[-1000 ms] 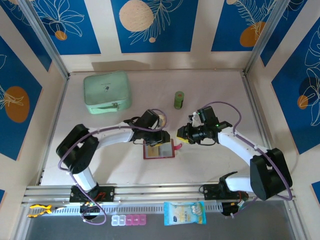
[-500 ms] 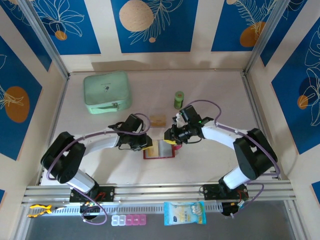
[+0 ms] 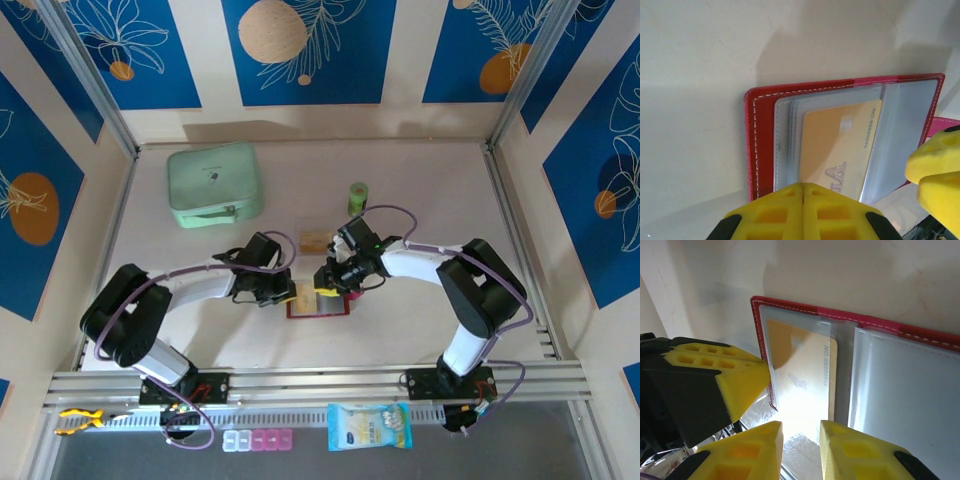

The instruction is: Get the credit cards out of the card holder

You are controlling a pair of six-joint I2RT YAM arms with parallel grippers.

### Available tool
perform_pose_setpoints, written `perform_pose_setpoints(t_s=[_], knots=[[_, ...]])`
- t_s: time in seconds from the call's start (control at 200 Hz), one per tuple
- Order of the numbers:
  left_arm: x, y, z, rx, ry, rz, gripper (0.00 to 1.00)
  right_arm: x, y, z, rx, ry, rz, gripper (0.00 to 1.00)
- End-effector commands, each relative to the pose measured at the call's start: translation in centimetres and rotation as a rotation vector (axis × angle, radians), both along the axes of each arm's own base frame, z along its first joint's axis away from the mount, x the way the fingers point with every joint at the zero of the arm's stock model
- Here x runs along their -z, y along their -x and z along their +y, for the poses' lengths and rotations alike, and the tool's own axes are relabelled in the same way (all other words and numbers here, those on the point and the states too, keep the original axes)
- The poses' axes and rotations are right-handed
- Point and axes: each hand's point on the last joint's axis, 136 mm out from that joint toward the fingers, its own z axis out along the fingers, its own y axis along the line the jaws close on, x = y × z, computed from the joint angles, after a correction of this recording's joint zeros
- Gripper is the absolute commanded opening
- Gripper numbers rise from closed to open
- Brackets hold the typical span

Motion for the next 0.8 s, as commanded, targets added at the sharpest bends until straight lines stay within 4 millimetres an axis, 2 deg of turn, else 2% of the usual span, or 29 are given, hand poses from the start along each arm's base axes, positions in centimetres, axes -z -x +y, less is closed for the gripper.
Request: perform_pose_setpoints(t_s=[0.0, 0.2, 0.59, 0.795], knots=[[1.1, 0.4, 0.8, 0.004, -0.026, 0.020, 0.07, -0.2, 0.0, 0.9, -0.017, -0.013, 0.006, 0.27], [1.9, 0.8, 1.1, 0.001, -0.033, 0.036, 0.07, 0.7, 0.2, 1.2, -0.036, 0.006, 0.002, 0.28], [1.9, 1.0, 1.4, -0.006, -0.035, 0.037, 0.06, 2.0, 0.6, 1.3, -0.066, 0.044, -0.014, 0.28], [1.9, 1.0, 1.4, -0.005, -0.035, 0.039, 0.06, 1.6, 0.8, 2.3, -0.090, -0.008, -0.021, 0.21]])
